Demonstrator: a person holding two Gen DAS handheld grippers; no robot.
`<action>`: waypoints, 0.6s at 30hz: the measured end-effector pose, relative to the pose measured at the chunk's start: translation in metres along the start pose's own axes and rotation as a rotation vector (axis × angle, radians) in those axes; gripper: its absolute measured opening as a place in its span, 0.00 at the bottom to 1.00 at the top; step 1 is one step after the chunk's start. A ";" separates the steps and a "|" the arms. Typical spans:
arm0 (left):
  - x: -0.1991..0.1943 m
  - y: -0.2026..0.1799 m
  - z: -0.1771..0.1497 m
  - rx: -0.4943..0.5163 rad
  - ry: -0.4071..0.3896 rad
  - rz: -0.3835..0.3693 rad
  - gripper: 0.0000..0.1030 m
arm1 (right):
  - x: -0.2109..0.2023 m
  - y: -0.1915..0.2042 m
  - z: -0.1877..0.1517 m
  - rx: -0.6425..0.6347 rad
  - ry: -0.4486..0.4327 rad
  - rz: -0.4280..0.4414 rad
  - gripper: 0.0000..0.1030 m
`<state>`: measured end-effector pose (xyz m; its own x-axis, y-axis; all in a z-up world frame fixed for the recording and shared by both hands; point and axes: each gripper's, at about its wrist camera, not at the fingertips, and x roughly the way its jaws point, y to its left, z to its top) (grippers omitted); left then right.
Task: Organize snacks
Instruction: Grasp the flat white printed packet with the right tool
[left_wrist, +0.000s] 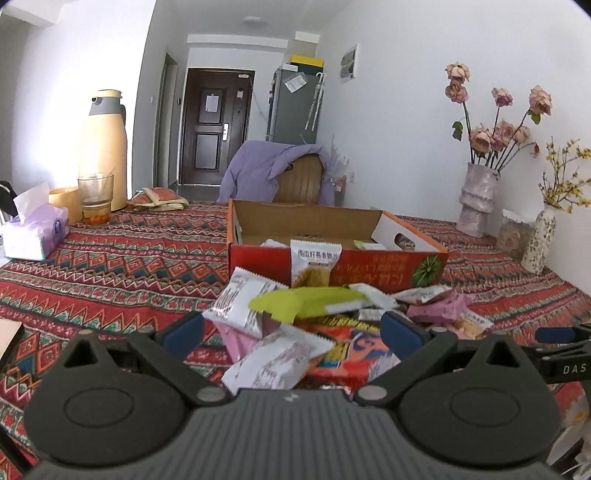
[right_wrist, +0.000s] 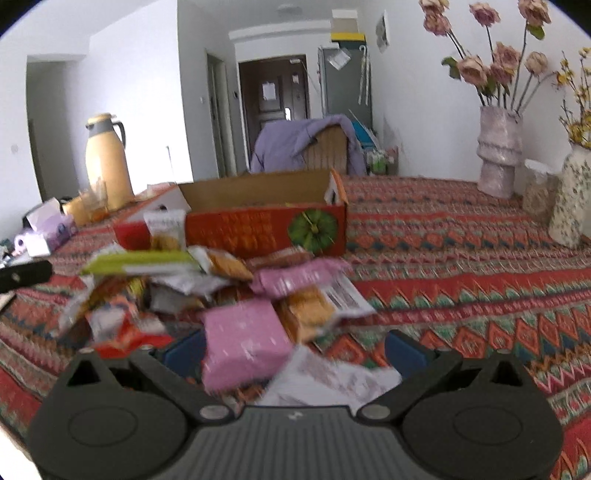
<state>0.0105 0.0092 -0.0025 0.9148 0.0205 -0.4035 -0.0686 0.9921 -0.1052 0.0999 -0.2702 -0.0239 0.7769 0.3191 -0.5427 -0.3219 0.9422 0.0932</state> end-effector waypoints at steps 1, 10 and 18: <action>0.000 0.001 -0.002 -0.002 0.008 0.005 1.00 | 0.000 -0.002 -0.003 -0.001 0.010 -0.008 1.00; 0.005 0.004 -0.008 -0.023 0.048 0.014 1.00 | 0.013 -0.013 -0.018 0.006 0.061 -0.049 1.00; 0.009 0.007 -0.010 -0.044 0.066 0.035 1.00 | 0.032 -0.003 -0.018 -0.039 0.097 -0.059 1.00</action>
<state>0.0140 0.0153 -0.0159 0.8832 0.0452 -0.4667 -0.1188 0.9844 -0.1294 0.1160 -0.2650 -0.0567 0.7397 0.2503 -0.6247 -0.2998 0.9536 0.0270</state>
